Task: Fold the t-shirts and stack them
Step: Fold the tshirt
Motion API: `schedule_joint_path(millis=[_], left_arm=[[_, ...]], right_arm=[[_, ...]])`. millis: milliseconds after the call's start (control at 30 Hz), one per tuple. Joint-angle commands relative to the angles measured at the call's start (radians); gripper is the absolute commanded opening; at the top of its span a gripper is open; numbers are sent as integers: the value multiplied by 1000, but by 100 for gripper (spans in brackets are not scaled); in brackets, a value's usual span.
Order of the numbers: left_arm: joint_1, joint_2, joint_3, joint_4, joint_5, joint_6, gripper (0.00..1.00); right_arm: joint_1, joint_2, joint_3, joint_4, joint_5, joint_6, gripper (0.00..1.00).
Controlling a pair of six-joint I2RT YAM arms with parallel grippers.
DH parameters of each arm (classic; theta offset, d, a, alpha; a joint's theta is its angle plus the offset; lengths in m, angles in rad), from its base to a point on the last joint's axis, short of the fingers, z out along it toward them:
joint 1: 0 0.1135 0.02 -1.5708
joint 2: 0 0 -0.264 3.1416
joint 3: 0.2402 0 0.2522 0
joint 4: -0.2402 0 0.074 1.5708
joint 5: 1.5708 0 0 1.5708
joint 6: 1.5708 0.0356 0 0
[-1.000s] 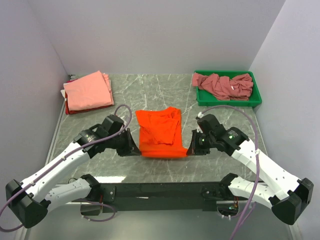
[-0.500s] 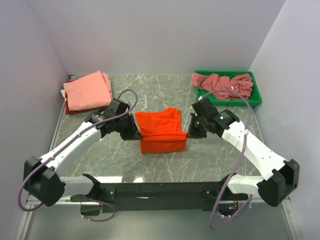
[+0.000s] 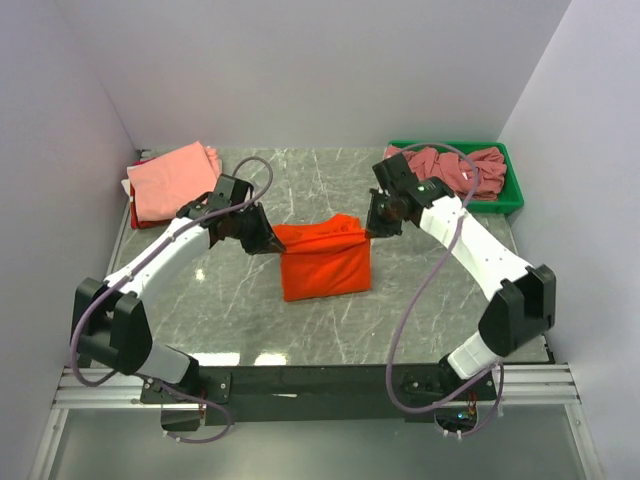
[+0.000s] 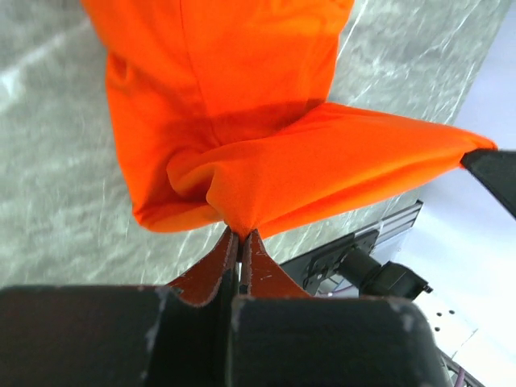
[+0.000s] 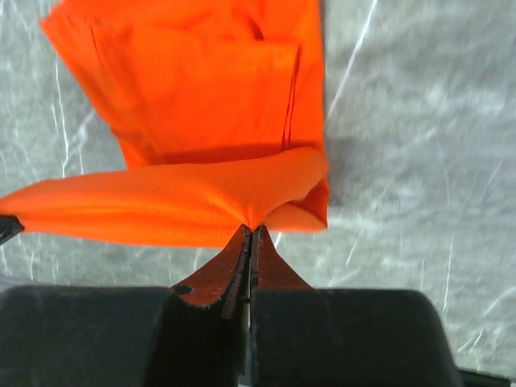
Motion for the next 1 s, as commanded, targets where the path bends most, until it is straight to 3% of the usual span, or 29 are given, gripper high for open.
schedule_joint_path(millis=[0,533,967], left_arm=[[34,37,54,56,31,47,1],[166,293,169,97,96,109,1],[196,450,261,111,107,130,1]], right_arm=[[-27,59,100,20,46,-61,0],[-78,410,427,-24,28,-137,0],[-107,567,496,-34,-1,-172,0]])
